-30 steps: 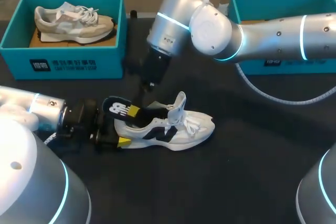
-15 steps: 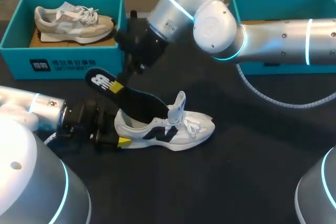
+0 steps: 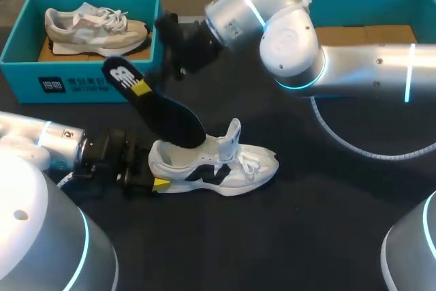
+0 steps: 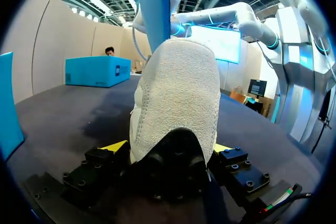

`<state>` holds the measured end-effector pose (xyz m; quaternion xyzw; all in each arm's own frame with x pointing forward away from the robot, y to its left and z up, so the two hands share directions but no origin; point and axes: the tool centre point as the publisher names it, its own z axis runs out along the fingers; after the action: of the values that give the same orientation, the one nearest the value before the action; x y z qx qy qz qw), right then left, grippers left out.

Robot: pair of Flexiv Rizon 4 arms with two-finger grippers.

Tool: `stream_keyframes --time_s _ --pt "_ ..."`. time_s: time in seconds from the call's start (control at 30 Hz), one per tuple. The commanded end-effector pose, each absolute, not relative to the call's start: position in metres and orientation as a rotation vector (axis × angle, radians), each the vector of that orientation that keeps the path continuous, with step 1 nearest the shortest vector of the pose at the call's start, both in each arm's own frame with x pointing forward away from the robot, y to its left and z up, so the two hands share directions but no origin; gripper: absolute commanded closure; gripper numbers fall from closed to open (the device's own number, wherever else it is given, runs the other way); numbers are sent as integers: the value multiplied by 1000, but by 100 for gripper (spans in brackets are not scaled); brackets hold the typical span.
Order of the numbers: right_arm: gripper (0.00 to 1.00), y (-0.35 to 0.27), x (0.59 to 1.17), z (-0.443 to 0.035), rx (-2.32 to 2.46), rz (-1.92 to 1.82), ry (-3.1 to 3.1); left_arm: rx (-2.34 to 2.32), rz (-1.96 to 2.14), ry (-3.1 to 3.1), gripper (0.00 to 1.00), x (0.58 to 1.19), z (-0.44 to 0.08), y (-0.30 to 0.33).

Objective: Take the shoe out of the shoebox, open the shoe tongue, remove and reinsert the insole, then place the shoe into the shoebox

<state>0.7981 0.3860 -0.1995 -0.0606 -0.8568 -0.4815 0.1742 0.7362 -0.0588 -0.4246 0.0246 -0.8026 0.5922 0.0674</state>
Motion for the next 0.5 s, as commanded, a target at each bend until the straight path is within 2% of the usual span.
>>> stream_keyframes --time_s 0.03,0.5 --pt "100 390 810 -185 -168 -1410 -2433 77 1783 -2421 100 738 -428 -59" --pt "100 394 858 -144 -213 -1515 -2567 77 1783 -2421 100 738 -428 -59"
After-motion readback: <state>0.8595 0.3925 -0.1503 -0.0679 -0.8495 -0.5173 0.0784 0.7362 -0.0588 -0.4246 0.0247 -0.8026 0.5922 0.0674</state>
